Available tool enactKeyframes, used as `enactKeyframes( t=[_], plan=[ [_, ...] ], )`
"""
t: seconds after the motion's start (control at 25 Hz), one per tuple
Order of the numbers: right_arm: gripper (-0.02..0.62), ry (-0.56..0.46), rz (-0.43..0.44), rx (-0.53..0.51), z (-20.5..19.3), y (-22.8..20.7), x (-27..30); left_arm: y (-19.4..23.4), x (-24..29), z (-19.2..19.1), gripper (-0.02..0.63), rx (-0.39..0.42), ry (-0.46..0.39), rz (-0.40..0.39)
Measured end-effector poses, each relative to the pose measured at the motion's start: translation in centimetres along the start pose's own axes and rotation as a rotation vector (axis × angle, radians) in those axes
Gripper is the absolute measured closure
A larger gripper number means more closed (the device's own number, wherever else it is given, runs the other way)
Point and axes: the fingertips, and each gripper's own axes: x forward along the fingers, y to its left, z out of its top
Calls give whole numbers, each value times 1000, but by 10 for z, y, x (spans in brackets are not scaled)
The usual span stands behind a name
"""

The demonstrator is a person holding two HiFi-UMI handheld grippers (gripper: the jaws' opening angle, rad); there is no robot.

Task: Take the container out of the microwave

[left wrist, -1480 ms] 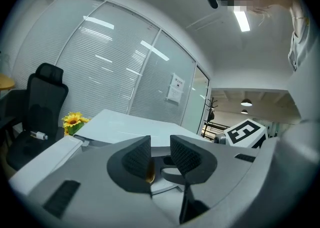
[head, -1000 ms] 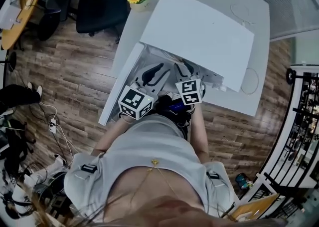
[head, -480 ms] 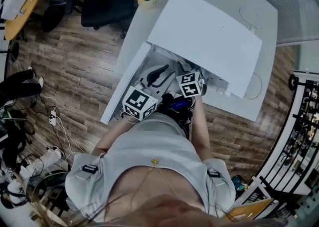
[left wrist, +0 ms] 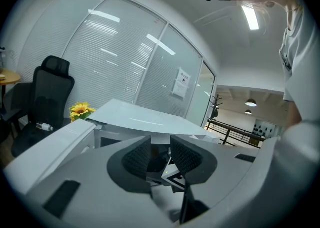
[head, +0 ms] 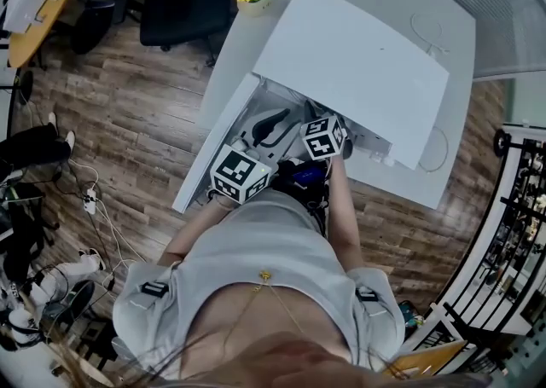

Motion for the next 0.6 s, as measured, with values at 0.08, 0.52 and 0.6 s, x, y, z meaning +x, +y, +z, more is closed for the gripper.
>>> enactKeyframes(
  t=[0.08,0.52,0.6],
  plan=[
    [543,2,-6,-11,0,-2,0,1,0,1,485,1,-3,3],
    [565,8,-5,-43,-3,0,-2,0,1,-3,485,-7,1,6],
    [565,8,-3,-44,-4,-1,-4,-1,1,-3,485,-13,-3,3]
  ],
)
